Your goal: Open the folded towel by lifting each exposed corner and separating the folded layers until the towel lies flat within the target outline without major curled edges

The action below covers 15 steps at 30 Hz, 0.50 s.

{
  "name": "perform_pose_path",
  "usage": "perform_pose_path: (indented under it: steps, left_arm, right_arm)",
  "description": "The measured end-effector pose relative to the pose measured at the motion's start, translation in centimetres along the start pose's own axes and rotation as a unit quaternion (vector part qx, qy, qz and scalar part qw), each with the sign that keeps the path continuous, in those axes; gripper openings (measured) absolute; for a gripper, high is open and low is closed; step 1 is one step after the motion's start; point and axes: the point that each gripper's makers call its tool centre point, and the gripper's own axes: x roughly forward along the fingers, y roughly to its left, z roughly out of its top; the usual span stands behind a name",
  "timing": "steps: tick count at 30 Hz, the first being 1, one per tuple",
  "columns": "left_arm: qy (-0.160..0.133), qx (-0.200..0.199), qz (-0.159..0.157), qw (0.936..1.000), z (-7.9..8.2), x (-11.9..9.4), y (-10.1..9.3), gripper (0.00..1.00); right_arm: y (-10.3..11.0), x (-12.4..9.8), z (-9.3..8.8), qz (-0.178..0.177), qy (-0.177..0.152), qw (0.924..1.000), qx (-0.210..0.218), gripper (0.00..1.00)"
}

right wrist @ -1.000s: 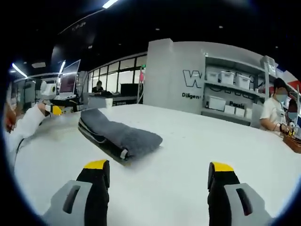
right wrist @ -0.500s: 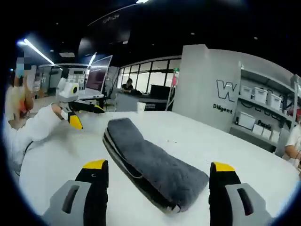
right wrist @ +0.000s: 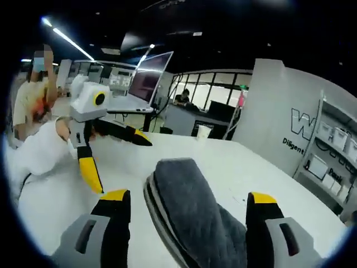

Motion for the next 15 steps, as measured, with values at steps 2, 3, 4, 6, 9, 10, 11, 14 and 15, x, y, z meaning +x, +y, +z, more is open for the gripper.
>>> perform_pose_path:
  steps: [2, 3, 4, 6, 9, 10, 11, 14, 15]
  left_arm:
    - [0.002, 0.002, 0.002, 1.0, -0.1, -0.1, 0.1, 0.99]
    - [0.002, 0.001, 0.004, 1.0, -0.1, -0.1, 0.2, 0.99]
    - [0.002, 0.0, 0.004, 1.0, -0.1, -0.2, 0.2, 0.99]
    - [-0.001, -0.002, 0.004, 1.0, 0.0, -0.3, 0.3, 0.99]
    - [0.003, -0.001, 0.009, 1.0, -0.2, -0.4, 0.4, 0.99]
    - [0.006, 0.0, 0.011, 0.9999, -0.4, -0.3, 0.5, 0.99]
    - [0.009, 0.0, 0.013, 0.9999, -0.5, -0.3, 0.6, 0.99]
    - [0.014, 0.001, 0.013, 0.9998, -0.6, -0.3, 1.1, 0.99]
    - [0.015, 0.0, 0.013, 0.9998, -0.6, -0.3, 1.1, 0.99]
  right_arm:
    - [0.1, 1.2, 0.7, 0.003, -0.004, 1.0, -0.004, 0.81]
    - [0.1, 1.9, 1.0, 0.005, -0.004, 0.9999, -0.008, 0.79]
    - [0.2, 2.5, 1.2, 0.007, -0.004, 0.9999, -0.01, 0.79]
    - [0.5, 3.5, 1.6, 0.008, -0.005, 0.9998, -0.018, 0.79]
    - [1.0, 5.1, 1.9, 0.009, -0.003, 0.9994, -0.033, 0.78]
    - [1.2, 5.9, 1.9, 0.012, -0.001, 0.9992, -0.039, 0.77]
    - [1.3, 6.3, 1.9, 0.013, 0.0, 0.9991, -0.041, 0.76]
    - [1.4, 7.9, 1.6, -0.005, 0.01, 0.997, -0.076, 0.77]
    - [1.4, 8.3, 1.3, -0.01, 0.019, 0.9948, -0.099, 0.77]
